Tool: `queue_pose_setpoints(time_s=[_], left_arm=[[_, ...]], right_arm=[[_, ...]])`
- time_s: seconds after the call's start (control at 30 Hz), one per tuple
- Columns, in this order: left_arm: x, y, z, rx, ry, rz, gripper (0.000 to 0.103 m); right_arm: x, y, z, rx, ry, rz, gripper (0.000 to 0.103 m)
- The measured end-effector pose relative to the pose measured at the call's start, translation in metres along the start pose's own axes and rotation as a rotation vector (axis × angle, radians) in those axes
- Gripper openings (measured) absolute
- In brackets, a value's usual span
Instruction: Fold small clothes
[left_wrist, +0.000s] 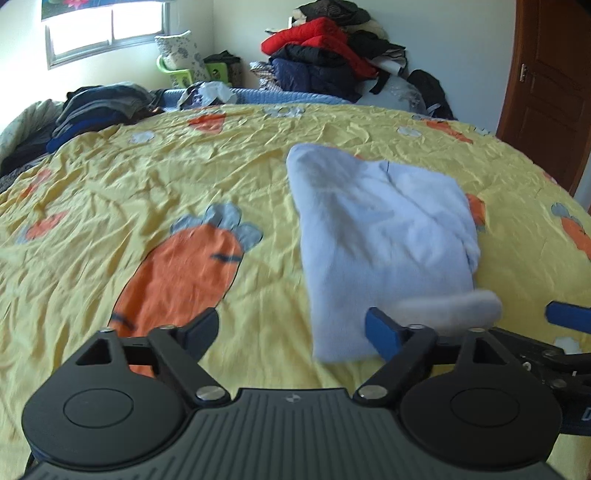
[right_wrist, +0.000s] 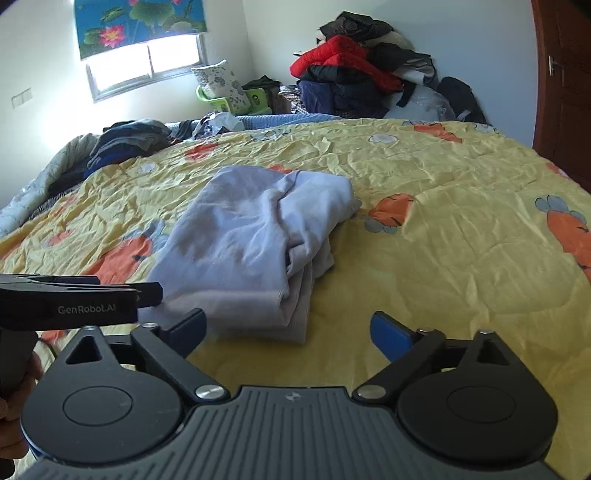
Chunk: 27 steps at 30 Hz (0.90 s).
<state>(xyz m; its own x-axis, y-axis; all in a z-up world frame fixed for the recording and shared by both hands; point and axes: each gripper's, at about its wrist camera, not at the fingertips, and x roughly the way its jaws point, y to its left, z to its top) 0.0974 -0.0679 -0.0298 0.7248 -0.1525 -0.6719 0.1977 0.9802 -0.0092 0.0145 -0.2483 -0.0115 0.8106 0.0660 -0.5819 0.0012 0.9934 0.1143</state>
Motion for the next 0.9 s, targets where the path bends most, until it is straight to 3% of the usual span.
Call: queue_pose_setpoints(time_s=[0.17,0.3,0.5,0.67,0.9], left_arm=[[-0.015,0.002,-0.033,0.009,0.067,0.064,0.092],[-0.027,0.008,-0.052,-0.02,0.048,0.09,0.092],[-0.031,0.013,-0.057,-0.048,0.043,0.127,0.092],[-0.029,0.018,-0.058,-0.09,0.046,0.112,0.095],[-0.029,0.018,-0.061,-0.073,0.033,0.105,0.097]], right_arm=[[-0.018,0.008,-0.016,-0.015,0.029,0.021,0.101],[-0.025,0.017,-0.027,-0.037,0.045,0.031,0.102],[-0.026,0.029,-0.038,-0.099,0.068,0.017,0.102],[-0.023,0.03,-0.041,-0.103,0.082,0.024,0.102],[-0.021,0.027,-0.044,-0.095,0.091,0.028,0.102]])
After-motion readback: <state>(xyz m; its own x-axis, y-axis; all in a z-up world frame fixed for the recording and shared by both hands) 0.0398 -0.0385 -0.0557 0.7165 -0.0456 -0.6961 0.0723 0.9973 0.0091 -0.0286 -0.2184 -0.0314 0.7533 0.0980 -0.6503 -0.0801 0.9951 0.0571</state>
